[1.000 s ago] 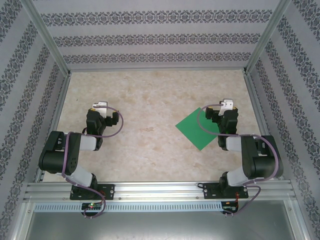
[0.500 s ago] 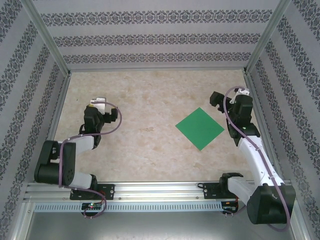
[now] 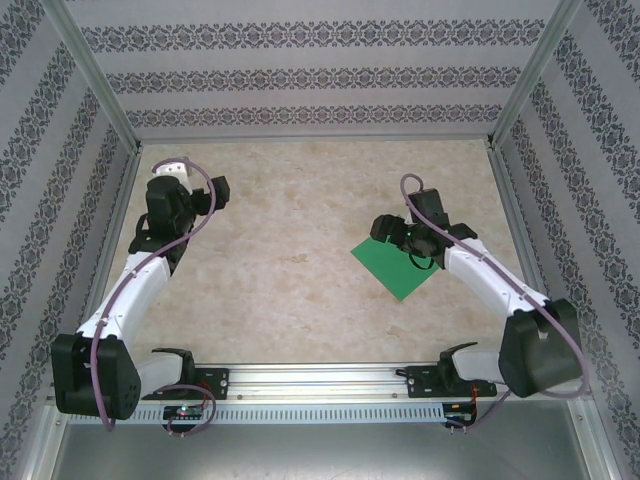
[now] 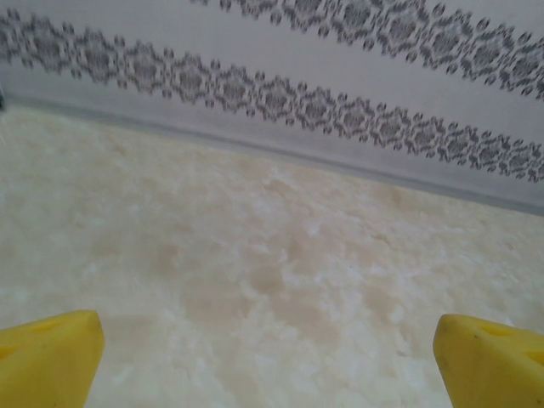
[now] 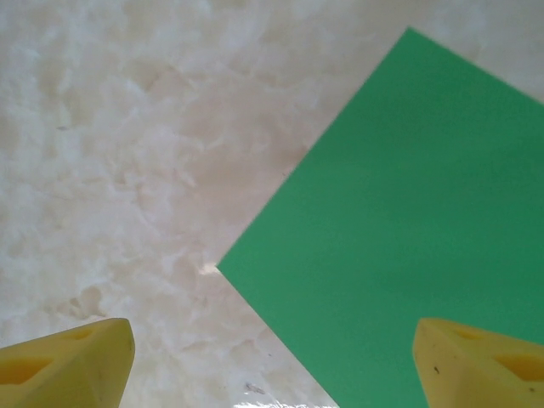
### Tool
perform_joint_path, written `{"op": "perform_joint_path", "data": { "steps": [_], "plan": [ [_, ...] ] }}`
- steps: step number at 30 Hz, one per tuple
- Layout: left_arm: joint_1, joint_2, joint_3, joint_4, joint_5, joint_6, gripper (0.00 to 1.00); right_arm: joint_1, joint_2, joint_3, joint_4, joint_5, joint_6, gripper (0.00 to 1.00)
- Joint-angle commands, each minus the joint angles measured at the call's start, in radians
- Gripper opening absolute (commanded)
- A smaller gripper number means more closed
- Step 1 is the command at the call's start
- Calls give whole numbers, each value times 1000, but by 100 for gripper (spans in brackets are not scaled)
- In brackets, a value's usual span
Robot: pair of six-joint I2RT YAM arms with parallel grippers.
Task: Fold a paper plane with a square sheet of paper (pick it up from the middle)
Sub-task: Rotate the square sheet of paper at the center of the table.
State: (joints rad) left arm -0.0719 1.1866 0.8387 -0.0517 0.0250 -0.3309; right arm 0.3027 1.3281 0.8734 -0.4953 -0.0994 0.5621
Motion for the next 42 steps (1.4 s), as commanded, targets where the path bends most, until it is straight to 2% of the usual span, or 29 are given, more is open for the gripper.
{"op": "perform_joint_path", "data": {
  "steps": [1,8,16,26,30,35,38,42],
  "plan": [
    [15,-8,7,-171,74,-103,100,29,43,8,-80,79,44,85],
    [15,-33,-8,-208,210,-151,100,95,75,-76,-26,67,91,86],
    [15,-90,-68,-186,254,-185,100,149,144,-85,-32,65,100,87],
    [16,-76,25,-265,404,-271,100,198,251,-68,21,-3,165,86],
    [15,-102,44,-332,393,-237,100,210,291,-89,111,-42,215,85],
    [15,-133,36,-383,402,-205,100,313,329,-55,211,-60,338,84],
    [15,-173,29,-434,392,-165,100,374,403,33,223,-74,377,84],
    [15,-232,10,-443,354,-160,100,449,425,185,156,0,375,83]
  ]
}}
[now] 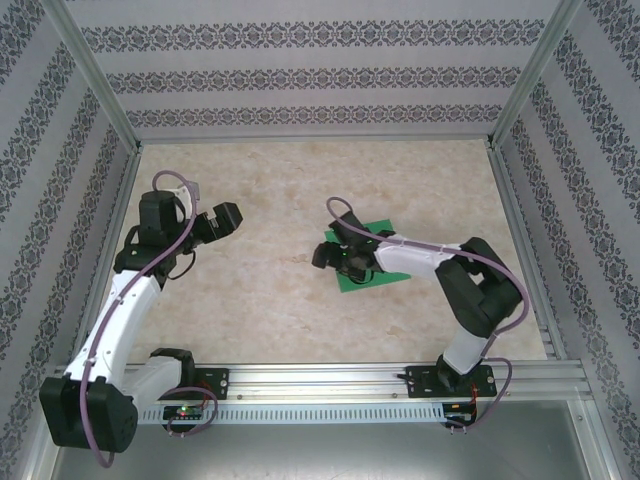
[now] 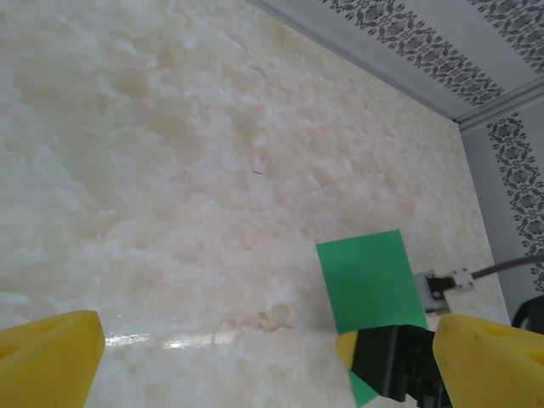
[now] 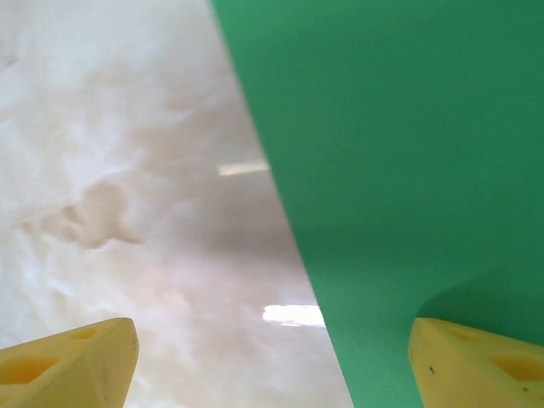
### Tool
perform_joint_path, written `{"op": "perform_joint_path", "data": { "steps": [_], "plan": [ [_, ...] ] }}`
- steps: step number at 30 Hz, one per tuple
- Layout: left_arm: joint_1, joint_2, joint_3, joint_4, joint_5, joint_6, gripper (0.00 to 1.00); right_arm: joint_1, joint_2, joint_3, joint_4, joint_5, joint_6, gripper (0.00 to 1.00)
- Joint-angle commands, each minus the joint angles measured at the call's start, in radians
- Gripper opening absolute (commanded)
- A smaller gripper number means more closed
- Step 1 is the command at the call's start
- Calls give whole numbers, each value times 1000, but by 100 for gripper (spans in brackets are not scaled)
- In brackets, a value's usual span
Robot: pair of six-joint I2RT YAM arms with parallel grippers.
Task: Fold a paper plane with a square sheet of paper (pick it up from the middle)
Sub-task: Rotate the square sheet of paper at the center of the table.
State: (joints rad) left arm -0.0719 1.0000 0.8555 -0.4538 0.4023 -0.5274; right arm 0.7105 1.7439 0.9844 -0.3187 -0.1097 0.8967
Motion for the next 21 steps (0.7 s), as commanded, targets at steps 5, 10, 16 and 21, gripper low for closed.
{"op": "perform_joint_path", "data": {
  "steps": [5,10,16,21],
  "plan": [
    [15,-71,-25,-18,12,4,100,39,-47,132,-198,218,30,84],
    [15,-49,-15,-7,47,-45,100,-51,-114,59,-172,227,-21,86],
    [9,22,-63,75,194,-127,100,-175,-59,32,-128,99,-128,84],
    [-47,67,-101,96,184,-152,100,-165,-10,17,-127,53,-146,84]
  ]
}}
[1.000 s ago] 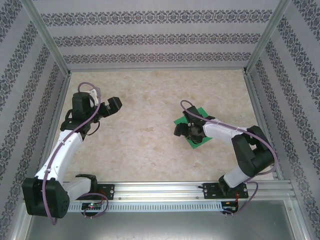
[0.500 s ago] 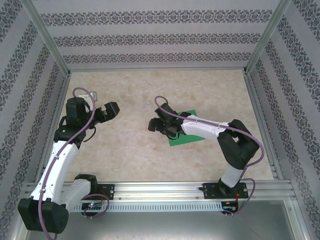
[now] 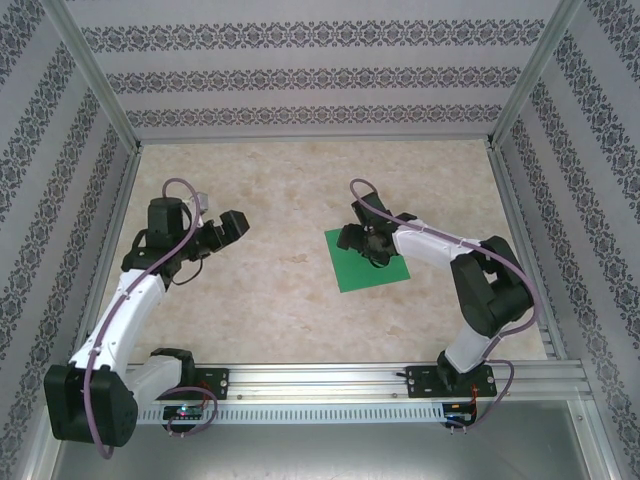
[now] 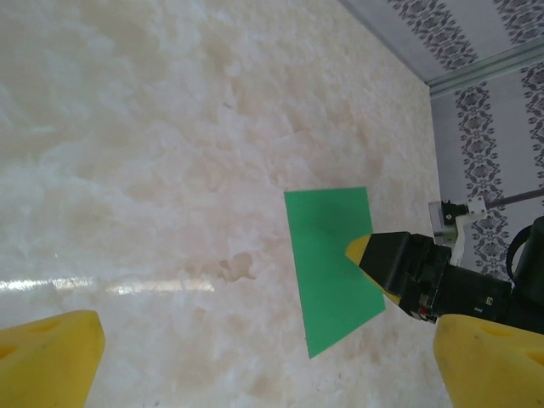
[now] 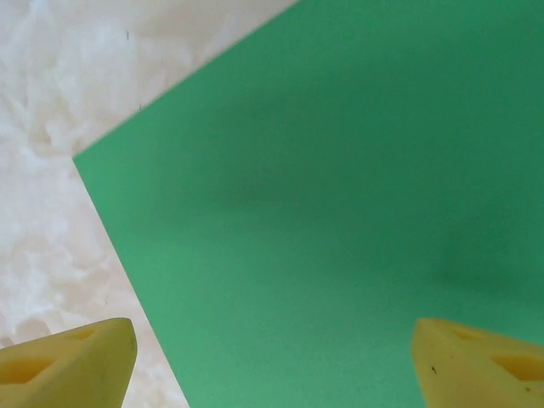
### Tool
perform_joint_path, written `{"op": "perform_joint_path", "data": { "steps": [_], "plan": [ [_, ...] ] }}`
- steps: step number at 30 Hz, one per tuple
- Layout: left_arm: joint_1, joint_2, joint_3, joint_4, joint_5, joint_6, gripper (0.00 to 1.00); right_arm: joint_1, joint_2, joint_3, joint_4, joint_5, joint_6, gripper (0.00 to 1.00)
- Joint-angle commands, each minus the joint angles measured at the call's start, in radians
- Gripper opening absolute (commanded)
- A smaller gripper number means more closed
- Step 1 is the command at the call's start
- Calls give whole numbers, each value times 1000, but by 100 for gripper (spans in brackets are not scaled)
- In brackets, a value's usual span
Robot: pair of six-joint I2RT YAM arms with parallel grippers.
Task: Fold a paper plane with a square sheet of paper (pick it up from the middle)
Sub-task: Rotate the square sheet of paper at the center of the table, then fold the square sheet of paper in half at the center of the table.
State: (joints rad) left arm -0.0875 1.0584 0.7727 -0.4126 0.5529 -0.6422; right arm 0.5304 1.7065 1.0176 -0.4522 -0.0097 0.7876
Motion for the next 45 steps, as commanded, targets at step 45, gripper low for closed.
{"op": "perform_joint_path", "data": {
  "steps": [45],
  "plan": [
    [-328,245,-46,131,-111,19,100,194,259,386,-456,102,-344,92]
  ]
}}
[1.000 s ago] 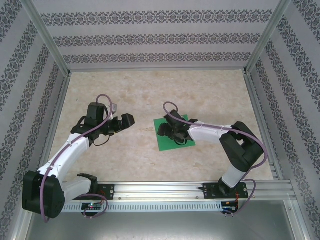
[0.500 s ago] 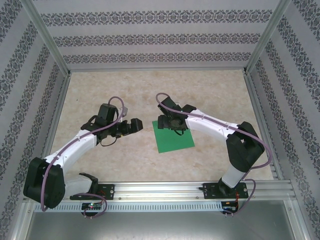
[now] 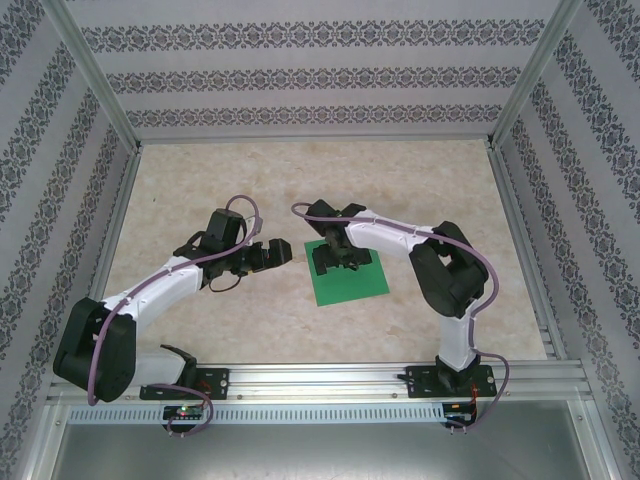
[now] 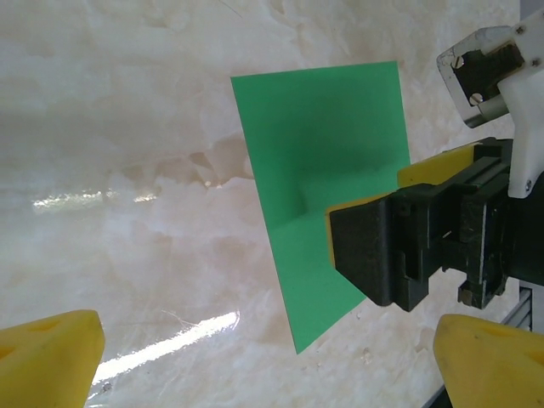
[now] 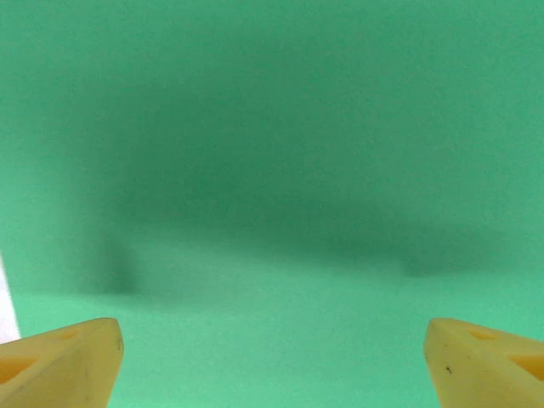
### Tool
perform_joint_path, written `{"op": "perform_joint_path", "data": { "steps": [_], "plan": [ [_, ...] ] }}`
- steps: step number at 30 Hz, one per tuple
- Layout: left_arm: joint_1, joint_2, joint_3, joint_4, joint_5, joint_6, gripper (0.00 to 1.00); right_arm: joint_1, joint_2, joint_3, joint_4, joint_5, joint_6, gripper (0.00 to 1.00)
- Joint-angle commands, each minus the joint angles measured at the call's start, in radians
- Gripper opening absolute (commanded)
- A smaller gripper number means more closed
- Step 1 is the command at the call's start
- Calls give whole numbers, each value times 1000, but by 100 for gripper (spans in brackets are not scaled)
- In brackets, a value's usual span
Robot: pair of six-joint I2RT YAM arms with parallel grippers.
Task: Fold a paper plane with a square sheet of paper (pick it up from the middle)
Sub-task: Fold the square sheet of paper in half at the center of the table.
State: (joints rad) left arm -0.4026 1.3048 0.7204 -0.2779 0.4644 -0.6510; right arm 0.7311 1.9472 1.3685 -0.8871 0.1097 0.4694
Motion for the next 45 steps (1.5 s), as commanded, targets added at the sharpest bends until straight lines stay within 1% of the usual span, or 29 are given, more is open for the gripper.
{"op": "perform_joint_path", "data": {
  "steps": [1,11,13,16,19,27,29,34,45],
  "plan": [
    [-12,2,12,-15,-27,39,100,-10,27,36,-19,-24,-26,92],
    [-12,18,29,-4,-21,39,100,-28,44,-36,31,-43,-5,95],
    [-13,25,33,-10,-16,46,100,-27,58,-48,46,-46,1,97],
    [-12,29,37,-14,-14,50,100,-29,76,-67,79,-77,8,97],
    [-12,31,47,-23,-17,55,100,-26,90,-62,67,-80,17,97],
    [-13,34,63,-36,-8,67,100,-21,-16,8,15,-25,26,98],
    [-13,34,71,-44,-10,73,100,-33,-25,15,32,-43,19,98],
    [-13,33,76,-49,-11,74,100,-43,18,16,39,-59,16,98],
    [-13,30,70,-54,-16,79,100,-40,120,-62,89,-121,30,98]
  ]
}}
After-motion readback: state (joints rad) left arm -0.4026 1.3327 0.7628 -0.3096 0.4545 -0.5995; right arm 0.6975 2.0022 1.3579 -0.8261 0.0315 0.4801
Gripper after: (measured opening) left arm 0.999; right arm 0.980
